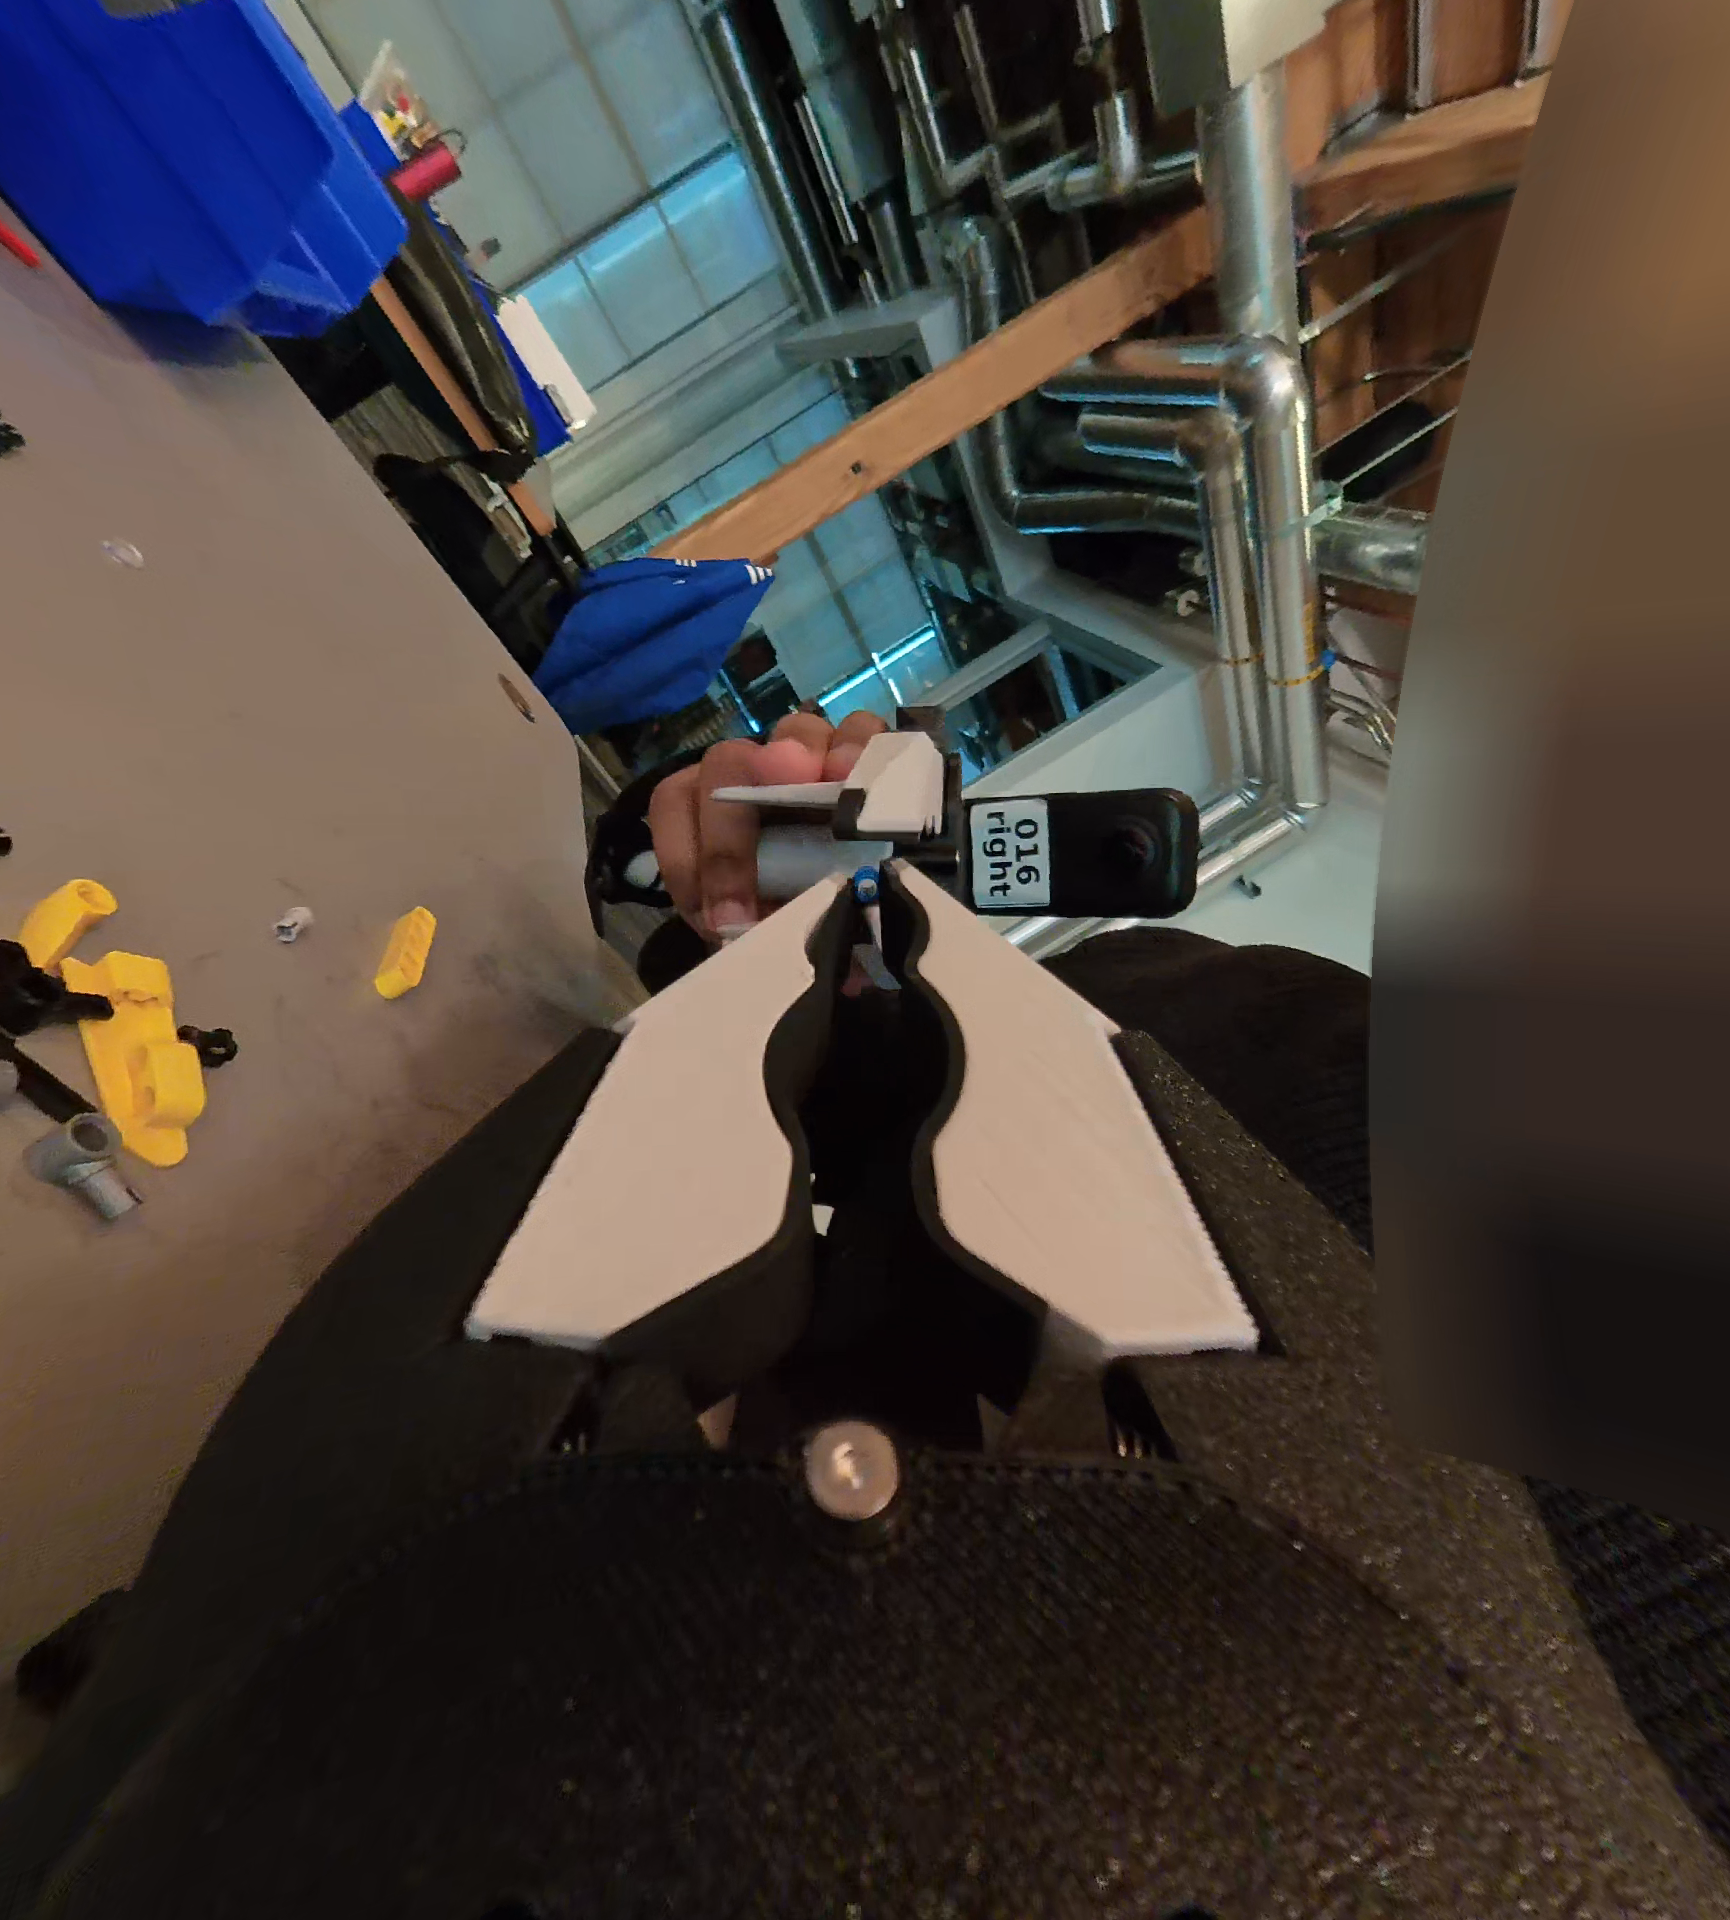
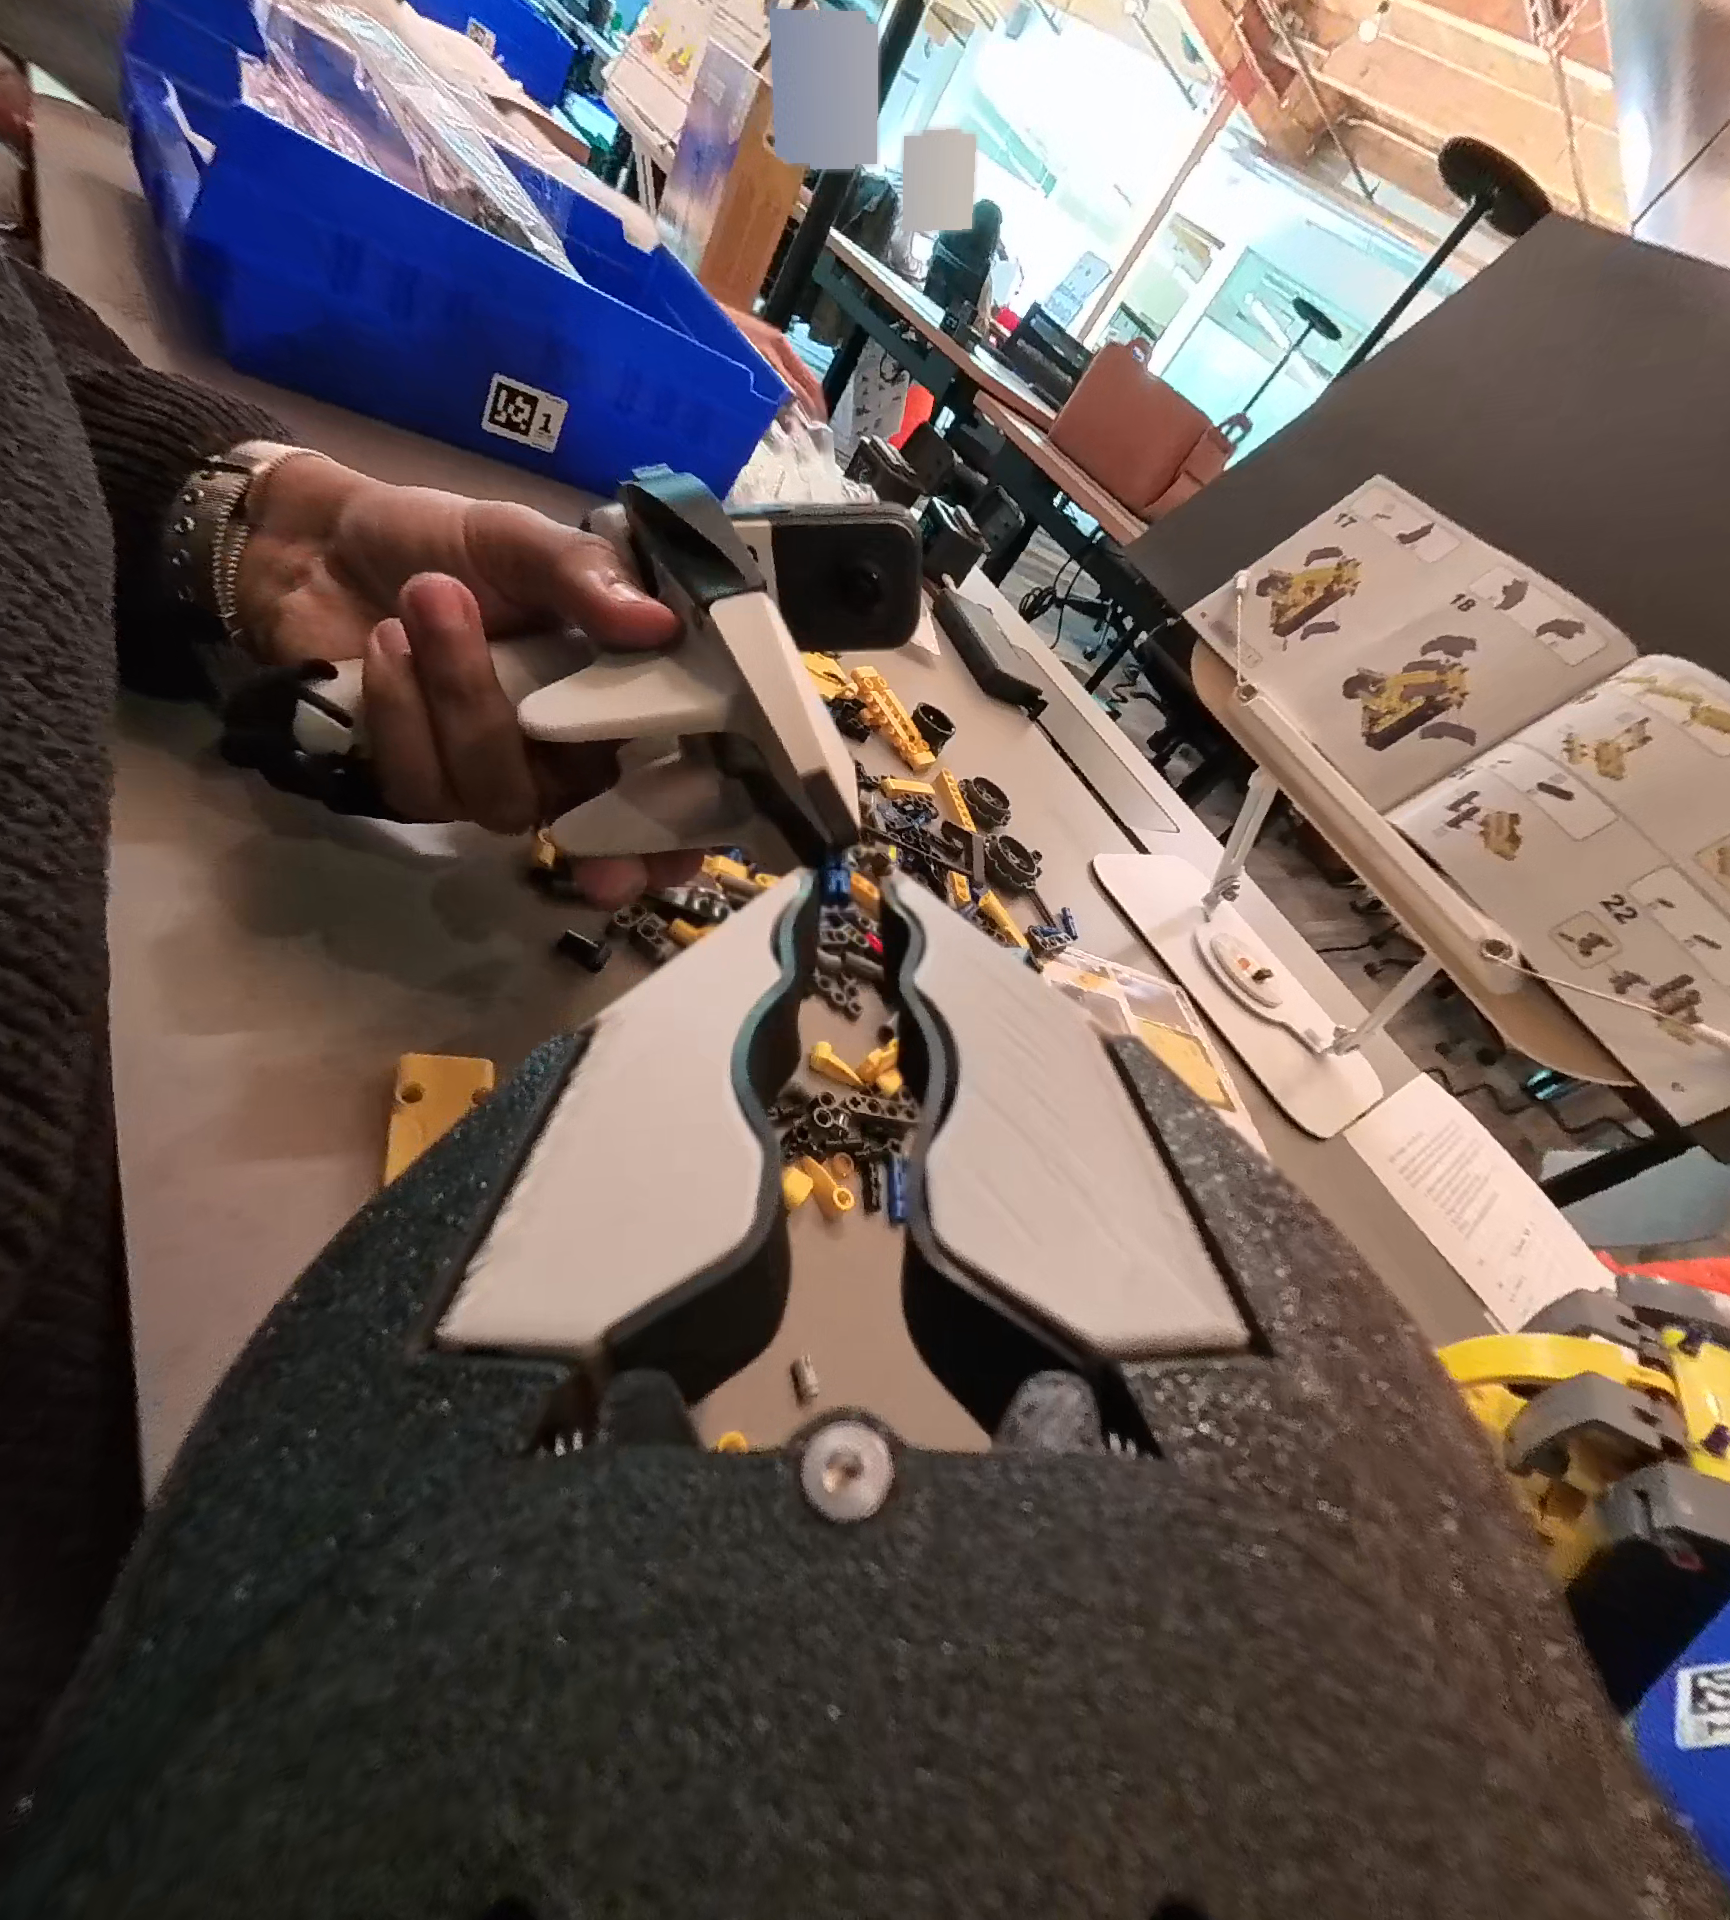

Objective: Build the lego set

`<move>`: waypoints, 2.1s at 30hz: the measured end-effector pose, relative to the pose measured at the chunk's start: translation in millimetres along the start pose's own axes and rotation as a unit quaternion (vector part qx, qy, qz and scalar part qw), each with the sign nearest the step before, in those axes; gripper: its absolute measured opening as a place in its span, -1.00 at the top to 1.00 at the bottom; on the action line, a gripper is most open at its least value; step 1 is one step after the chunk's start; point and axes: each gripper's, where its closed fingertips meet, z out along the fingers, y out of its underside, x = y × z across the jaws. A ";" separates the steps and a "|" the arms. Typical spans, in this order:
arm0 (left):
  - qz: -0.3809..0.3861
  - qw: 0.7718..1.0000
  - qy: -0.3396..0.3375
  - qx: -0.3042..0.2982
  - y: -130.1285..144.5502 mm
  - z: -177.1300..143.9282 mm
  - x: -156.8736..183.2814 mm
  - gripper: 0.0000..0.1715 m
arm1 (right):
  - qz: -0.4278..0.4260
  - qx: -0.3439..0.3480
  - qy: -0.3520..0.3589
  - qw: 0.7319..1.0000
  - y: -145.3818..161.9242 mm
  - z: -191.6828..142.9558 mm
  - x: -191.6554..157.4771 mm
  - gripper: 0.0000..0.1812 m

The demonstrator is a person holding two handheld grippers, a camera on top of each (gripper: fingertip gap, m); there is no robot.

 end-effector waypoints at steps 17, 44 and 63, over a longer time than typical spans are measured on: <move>0.098 0.992 -0.066 0.051 -22.5 -20.6 6.7 0.69 | 0.209 -0.120 0.052 0.969 47.1 -44.4 63.3 0.96; 0.259 0.916 -0.296 0.076 -27.5 -62.0 -33.9 0.43 | 0.321 -0.375 -0.095 0.864 88.0 -35.9 18.0 0.95; 0.246 0.923 -0.291 0.051 -17.5 -54.5 -39.6 0.37 | 0.364 -0.351 -0.071 0.860 82.9 -26.7 18.2 0.95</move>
